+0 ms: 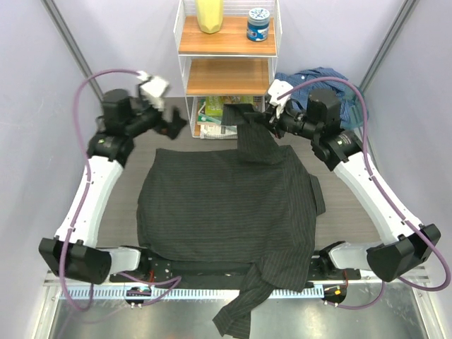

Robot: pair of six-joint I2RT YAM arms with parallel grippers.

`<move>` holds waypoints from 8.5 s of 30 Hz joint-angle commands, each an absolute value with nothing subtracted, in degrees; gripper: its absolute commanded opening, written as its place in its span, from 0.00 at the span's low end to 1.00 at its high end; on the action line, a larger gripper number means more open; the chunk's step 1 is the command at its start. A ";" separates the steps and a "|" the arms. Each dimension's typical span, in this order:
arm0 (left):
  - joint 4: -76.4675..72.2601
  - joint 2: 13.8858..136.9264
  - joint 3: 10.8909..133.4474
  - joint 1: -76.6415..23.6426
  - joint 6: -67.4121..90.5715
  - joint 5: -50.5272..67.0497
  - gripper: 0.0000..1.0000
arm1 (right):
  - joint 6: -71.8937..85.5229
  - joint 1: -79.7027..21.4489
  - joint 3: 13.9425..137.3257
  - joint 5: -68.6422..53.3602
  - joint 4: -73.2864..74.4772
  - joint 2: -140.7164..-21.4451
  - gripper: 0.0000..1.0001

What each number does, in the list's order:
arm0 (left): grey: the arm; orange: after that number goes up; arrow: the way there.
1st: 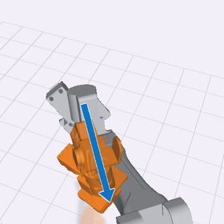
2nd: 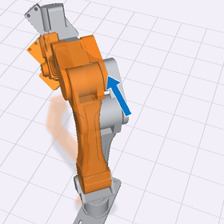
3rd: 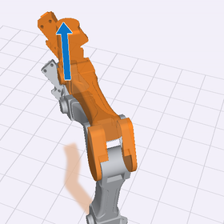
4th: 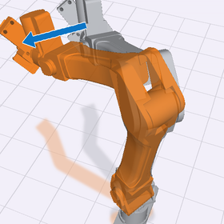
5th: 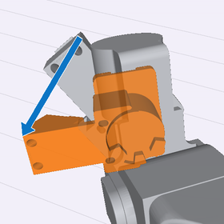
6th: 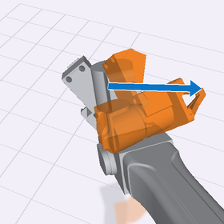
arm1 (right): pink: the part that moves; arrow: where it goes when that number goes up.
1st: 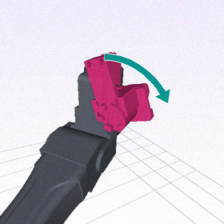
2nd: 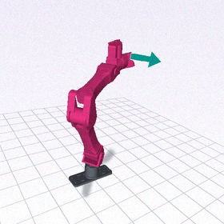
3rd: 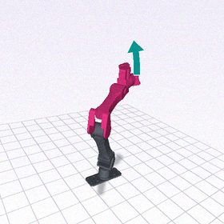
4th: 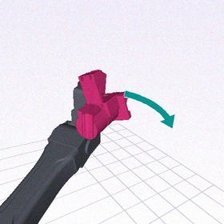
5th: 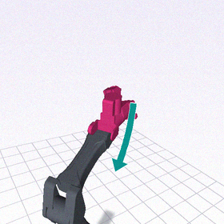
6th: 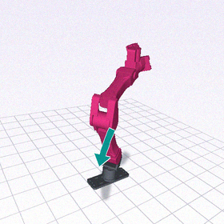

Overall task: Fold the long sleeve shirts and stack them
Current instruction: Fold the shirt

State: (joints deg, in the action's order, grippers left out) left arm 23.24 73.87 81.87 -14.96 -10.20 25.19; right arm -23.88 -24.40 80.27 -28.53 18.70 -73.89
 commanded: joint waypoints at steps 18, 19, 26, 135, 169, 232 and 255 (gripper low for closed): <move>51.15 123.48 114.60 10.02 -41.48 34.13 0.71 | -19.34 -18.55 90.70 -22.76 19.25 -77.60 0.01; 51.59 124.97 114.96 9.67 -42.35 33.84 0.71 | -19.34 -18.37 91.57 -22.76 19.25 -77.87 0.01; 57.65 130.25 117.34 5.63 -50.36 30.24 0.63 | -19.34 -17.40 94.74 -22.76 19.86 -78.84 0.01; 42.97 74.97 47.46 5.45 -93.96 26.89 0.00 | 9.05 -17.40 84.18 -42.45 42.89 -49.56 0.01; 61.16 63.64 68.06 5.01 -71.14 41.11 1.00 | -4.74 -17.49 74.09 -47.98 45.10 -53.51 0.01; 58.19 59.94 78.31 -76.99 -33.05 31.47 0.00 | -27.17 -6.34 79.18 -31.55 50.52 -78.34 0.52; 64.60 61.08 87.71 -77.52 -36.83 33.84 0.00 | -20.04 -4.57 83.76 -22.95 44.21 -109.50 0.35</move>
State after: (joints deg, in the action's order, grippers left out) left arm 62.17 61.82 83.72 -77.25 -35.44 33.06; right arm -20.91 -4.91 81.41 -26.02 46.17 -108.81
